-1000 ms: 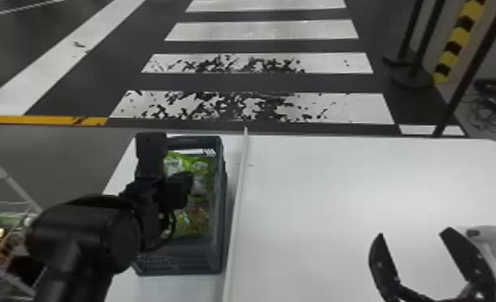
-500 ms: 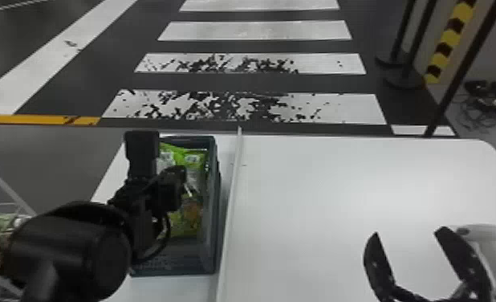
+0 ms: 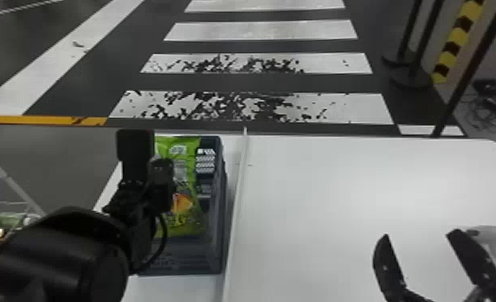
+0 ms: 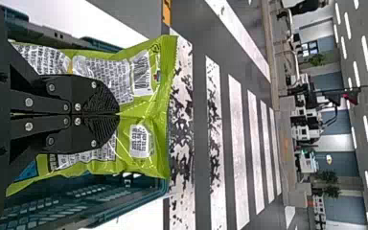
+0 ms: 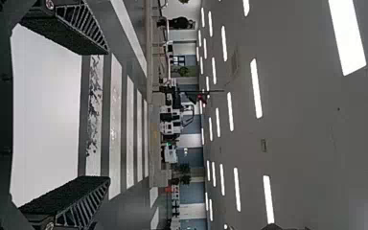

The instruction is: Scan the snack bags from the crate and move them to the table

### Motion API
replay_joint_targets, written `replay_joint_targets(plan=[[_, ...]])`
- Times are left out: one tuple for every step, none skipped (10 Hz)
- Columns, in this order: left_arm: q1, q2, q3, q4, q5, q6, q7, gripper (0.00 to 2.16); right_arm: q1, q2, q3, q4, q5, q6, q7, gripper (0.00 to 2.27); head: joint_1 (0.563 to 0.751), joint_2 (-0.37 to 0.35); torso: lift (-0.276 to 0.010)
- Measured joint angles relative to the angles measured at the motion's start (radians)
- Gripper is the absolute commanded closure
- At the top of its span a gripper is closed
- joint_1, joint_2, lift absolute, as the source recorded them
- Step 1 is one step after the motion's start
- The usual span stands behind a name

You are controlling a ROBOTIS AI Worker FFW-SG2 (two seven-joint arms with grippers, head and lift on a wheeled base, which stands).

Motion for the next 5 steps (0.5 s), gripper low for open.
replay_joint_targets(plan=[[0.011,0.005,0.014,-0.023,-0.001,0.000,0.003,1.88,0.001,-0.001,0.002,0.000,0.000,-0.004,0.000,0.06,0.695,0.131,-0.095],[0.019,0.010,0.025,-0.053,0.001,0.000,0.003,1.88,0.001,-0.001,0.003,0.000,0.000,-0.007,0.000,0.06,0.695,0.140,-0.095],[0.022,0.012,0.029,-0.077,0.003,0.001,0.002,1.88,0.002,-0.001,0.004,-0.001,0.001,-0.008,0.000,0.06,0.695,0.140,-0.095],[0.023,0.014,0.031,-0.104,0.005,0.003,0.002,1.89,0.004,-0.001,0.004,-0.002,0.001,-0.012,0.001,0.06,0.695,0.140,-0.095],[0.023,0.016,0.029,-0.122,0.005,0.004,0.002,1.88,0.009,-0.001,0.002,-0.003,0.001,-0.020,0.000,0.06,0.695,0.137,-0.095]])
